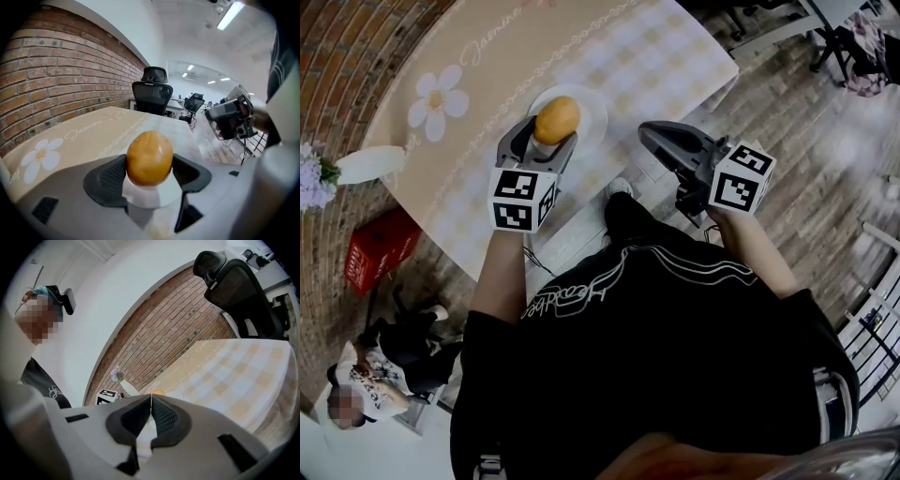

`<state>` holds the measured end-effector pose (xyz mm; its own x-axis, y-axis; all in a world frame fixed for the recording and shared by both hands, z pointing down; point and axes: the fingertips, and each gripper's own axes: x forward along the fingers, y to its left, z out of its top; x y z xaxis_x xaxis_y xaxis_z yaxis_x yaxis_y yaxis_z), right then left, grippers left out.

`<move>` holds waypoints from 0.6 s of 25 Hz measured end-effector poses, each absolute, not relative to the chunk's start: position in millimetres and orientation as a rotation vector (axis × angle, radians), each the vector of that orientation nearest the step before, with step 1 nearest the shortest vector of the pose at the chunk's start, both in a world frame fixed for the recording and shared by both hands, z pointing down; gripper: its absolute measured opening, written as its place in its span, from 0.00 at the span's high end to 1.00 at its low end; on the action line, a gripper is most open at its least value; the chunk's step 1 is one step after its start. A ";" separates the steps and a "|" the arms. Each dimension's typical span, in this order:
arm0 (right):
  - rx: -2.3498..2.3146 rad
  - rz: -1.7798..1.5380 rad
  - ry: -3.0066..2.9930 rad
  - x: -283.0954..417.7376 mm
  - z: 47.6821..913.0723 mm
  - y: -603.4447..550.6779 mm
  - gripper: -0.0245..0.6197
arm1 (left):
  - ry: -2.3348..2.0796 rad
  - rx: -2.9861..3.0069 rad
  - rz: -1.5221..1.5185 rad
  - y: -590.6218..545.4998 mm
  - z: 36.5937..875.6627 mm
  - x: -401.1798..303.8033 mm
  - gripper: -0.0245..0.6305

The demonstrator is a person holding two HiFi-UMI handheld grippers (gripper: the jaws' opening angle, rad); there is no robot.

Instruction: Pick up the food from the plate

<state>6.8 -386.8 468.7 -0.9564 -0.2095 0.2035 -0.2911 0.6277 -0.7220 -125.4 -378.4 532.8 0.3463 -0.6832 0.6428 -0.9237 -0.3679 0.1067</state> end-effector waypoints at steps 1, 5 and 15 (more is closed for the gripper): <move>0.422 1.234 -2.754 8.0 465.3 -381.6 0.97 | -1.414 2.160 0.689 -374.2 527.4 -123.0 0.50; 0.429 1.192 -2.784 3.0 451.2 -368.9 0.97 | -1.440 2.173 0.610 -362.1 501.7 -121.8 0.50; 0.417 1.008 -2.908 11.7 396.1 -298.7 0.97 | -1.482 2.211 0.399 -276.3 420.9 -98.0 0.50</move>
<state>11.7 -298.7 396.1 -0.9634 -0.2396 0.1204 -0.2627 0.7536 -0.6025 -98.0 -276.3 420.9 0.3821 -0.7951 0.4709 -0.9241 -0.3242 0.2023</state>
